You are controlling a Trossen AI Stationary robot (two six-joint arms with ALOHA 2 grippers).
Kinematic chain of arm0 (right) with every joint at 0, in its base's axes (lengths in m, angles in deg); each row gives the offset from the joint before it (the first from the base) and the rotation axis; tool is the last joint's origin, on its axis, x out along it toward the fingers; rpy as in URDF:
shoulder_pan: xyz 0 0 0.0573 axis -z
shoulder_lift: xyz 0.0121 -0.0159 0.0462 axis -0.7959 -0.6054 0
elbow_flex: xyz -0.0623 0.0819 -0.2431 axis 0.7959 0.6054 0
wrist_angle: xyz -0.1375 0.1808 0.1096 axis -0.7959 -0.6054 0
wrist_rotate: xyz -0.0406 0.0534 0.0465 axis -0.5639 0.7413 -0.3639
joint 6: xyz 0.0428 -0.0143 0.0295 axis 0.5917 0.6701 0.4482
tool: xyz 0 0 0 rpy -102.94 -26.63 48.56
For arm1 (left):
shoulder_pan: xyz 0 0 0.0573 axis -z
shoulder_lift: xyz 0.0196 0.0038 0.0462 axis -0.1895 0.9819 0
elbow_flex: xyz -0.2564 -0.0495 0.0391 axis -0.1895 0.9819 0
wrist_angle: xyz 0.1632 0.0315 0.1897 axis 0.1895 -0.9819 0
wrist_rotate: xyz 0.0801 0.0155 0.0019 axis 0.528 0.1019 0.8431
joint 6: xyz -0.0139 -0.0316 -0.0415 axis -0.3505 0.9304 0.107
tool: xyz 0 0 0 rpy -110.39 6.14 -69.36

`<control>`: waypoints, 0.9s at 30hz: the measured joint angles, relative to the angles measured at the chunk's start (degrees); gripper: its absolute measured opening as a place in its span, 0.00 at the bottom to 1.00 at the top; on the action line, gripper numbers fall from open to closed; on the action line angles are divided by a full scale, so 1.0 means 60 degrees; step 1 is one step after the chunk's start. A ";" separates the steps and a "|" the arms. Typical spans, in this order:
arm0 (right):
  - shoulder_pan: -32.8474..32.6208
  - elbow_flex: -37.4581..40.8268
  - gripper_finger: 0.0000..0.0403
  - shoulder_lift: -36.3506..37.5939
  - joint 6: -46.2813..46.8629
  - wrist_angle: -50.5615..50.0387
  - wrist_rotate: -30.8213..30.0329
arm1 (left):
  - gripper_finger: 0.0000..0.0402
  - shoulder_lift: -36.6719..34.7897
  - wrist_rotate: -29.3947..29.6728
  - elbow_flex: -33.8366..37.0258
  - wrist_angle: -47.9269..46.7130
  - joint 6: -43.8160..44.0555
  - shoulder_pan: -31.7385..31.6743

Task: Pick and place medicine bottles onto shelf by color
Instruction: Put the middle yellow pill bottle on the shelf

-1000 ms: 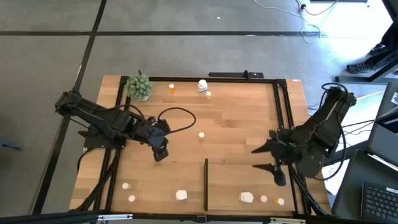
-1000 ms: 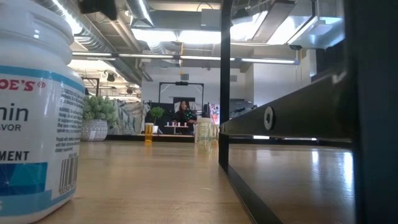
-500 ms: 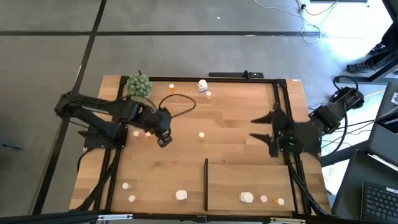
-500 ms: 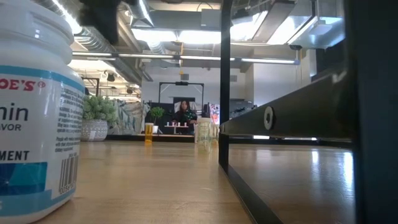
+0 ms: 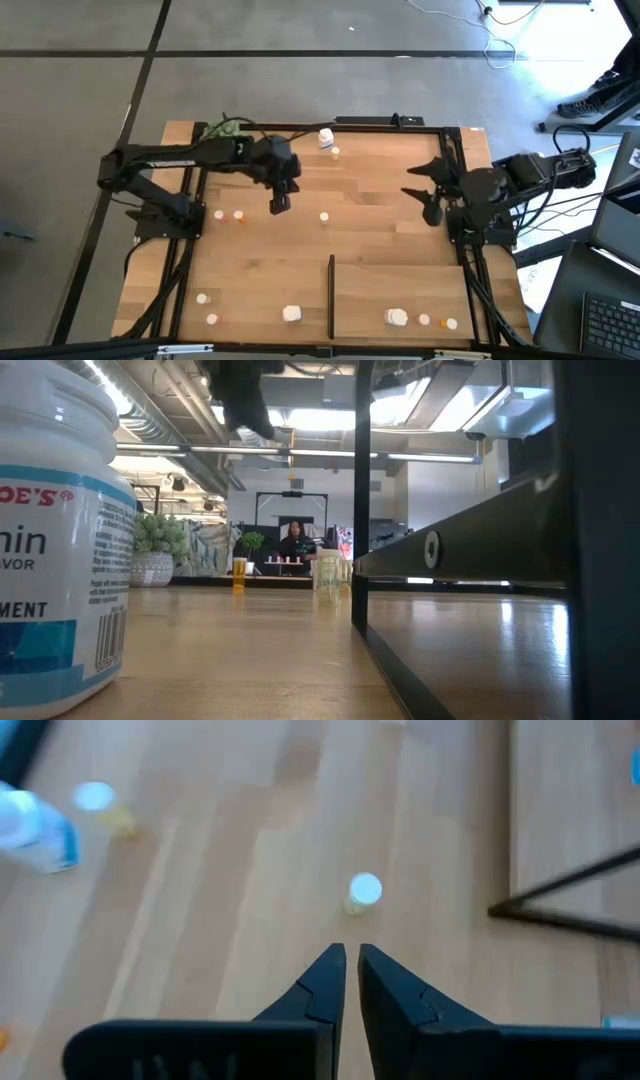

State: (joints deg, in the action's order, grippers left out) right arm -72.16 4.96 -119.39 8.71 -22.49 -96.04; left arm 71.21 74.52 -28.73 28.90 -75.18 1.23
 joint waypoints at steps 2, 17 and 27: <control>0.0288 0.0000 0.60 0.0000 -0.0127 0.0005 0.0001 | 0.07 0.0360 -0.0598 0.0000 0.0329 -0.0539 -0.0154; 0.1159 0.0004 0.60 -0.0011 -0.1104 -0.0011 -0.0016 | 0.07 0.2326 -0.1516 0.0000 0.1268 -0.1880 -0.0240; 0.1158 0.0004 0.60 -0.0011 -0.1115 0.0002 -0.0002 | 0.07 0.2471 -0.2024 0.0000 0.1396 -0.1879 -0.0234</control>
State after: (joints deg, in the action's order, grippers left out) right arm -65.21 4.99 -119.46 2.02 -22.47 -96.04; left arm 86.04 62.38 -28.73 37.27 -86.46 -0.18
